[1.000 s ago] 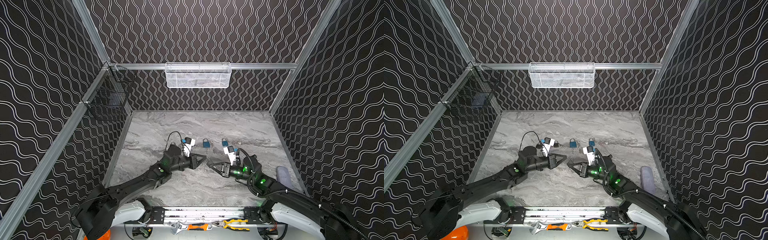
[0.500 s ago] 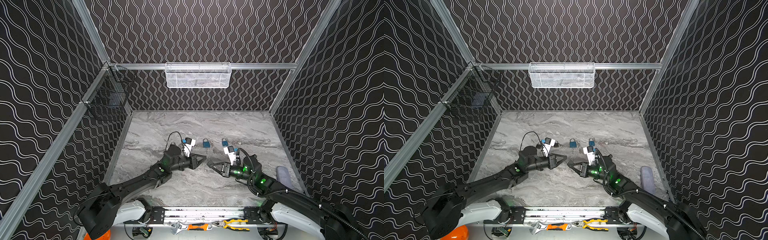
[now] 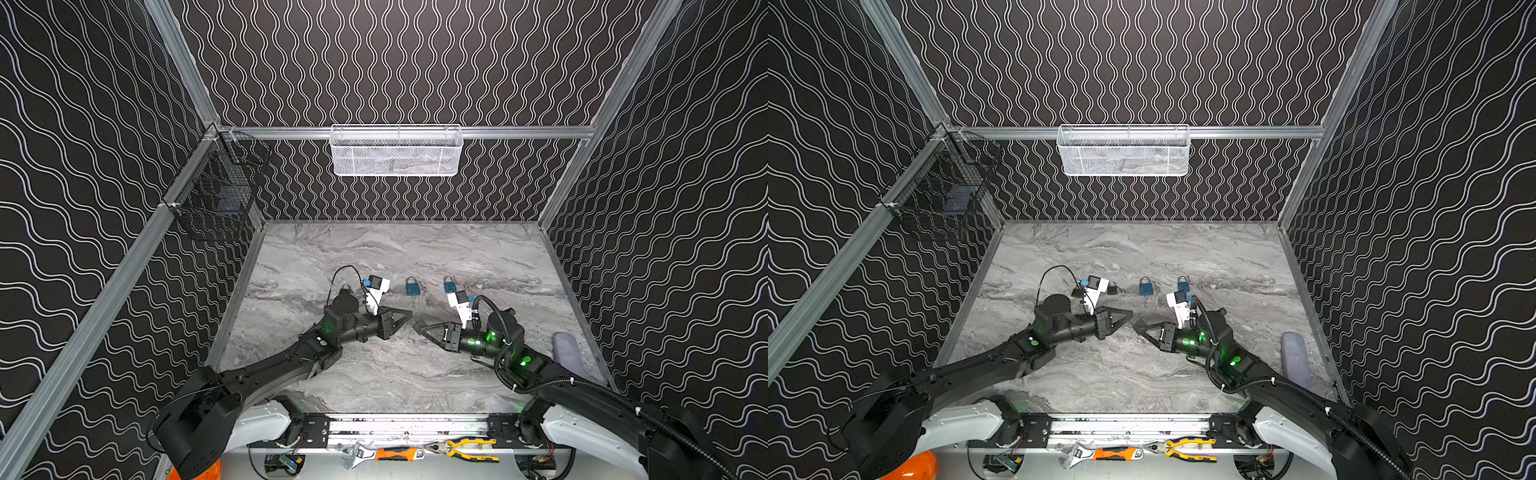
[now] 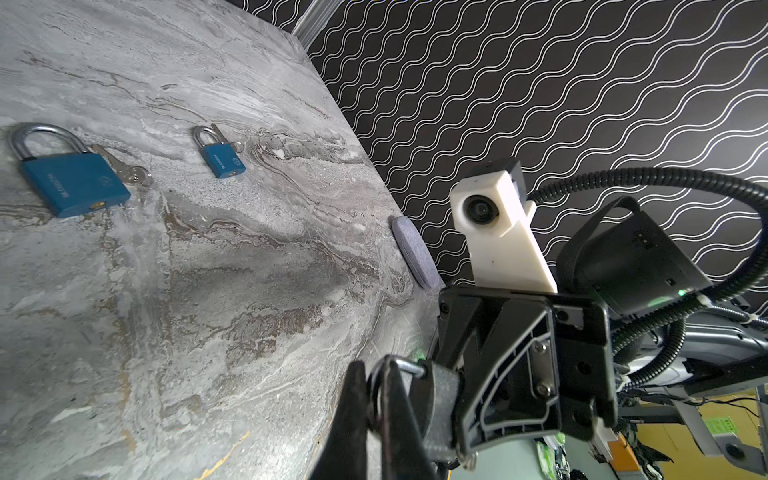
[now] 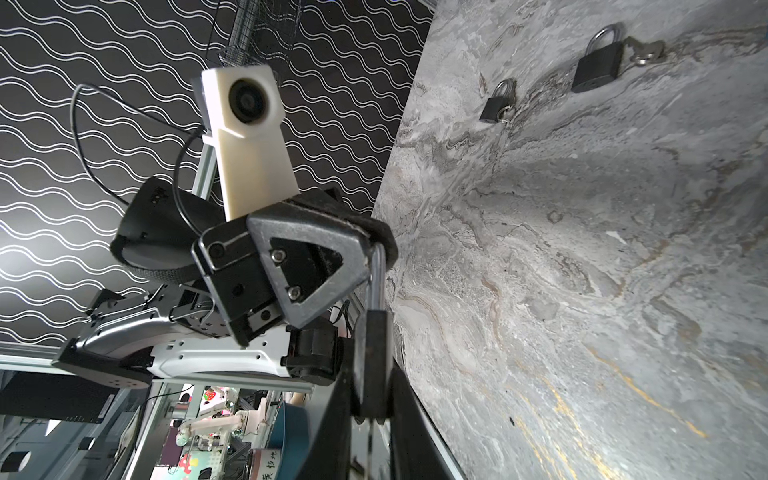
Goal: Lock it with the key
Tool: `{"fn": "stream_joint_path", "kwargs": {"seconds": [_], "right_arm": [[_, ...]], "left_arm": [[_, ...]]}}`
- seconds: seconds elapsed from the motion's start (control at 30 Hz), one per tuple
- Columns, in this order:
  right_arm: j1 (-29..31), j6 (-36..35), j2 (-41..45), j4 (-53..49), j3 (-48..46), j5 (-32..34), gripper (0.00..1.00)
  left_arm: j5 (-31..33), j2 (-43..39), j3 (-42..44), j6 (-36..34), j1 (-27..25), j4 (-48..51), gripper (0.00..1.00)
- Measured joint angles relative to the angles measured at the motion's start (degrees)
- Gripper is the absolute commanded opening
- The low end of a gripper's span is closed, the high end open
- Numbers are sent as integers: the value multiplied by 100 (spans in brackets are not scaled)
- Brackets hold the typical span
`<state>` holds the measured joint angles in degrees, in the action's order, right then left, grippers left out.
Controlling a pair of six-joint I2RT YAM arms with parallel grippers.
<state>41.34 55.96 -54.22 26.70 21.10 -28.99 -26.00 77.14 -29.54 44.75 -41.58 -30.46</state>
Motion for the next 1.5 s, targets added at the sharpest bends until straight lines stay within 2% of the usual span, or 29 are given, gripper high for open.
{"fn": "stream_joint_path", "kwargs": {"seconds": [0.47,0.9,1.1,1.23,1.33,1.43,1.5], "right_arm": [[-33,50,-291,59,251,-101,0],[-291,-111,-1172,275,634,-647,0],[-376,-149,-1287,330,645,-833,1],[-385,-181,-1290,337,645,-782,6],[-378,-208,-1272,402,584,-675,16],[-367,-227,-1263,494,470,-577,18],[-367,-238,-1268,608,361,-487,24]], "left_arm": [[35,-79,125,-2,13,-269,0],[337,-199,275,166,61,-260,0],[343,-164,208,203,68,-105,0],[243,-101,98,234,173,48,0],[-76,9,72,337,374,20,0],[-452,181,61,474,590,-35,0],[-629,317,46,625,664,-70,0]]}}
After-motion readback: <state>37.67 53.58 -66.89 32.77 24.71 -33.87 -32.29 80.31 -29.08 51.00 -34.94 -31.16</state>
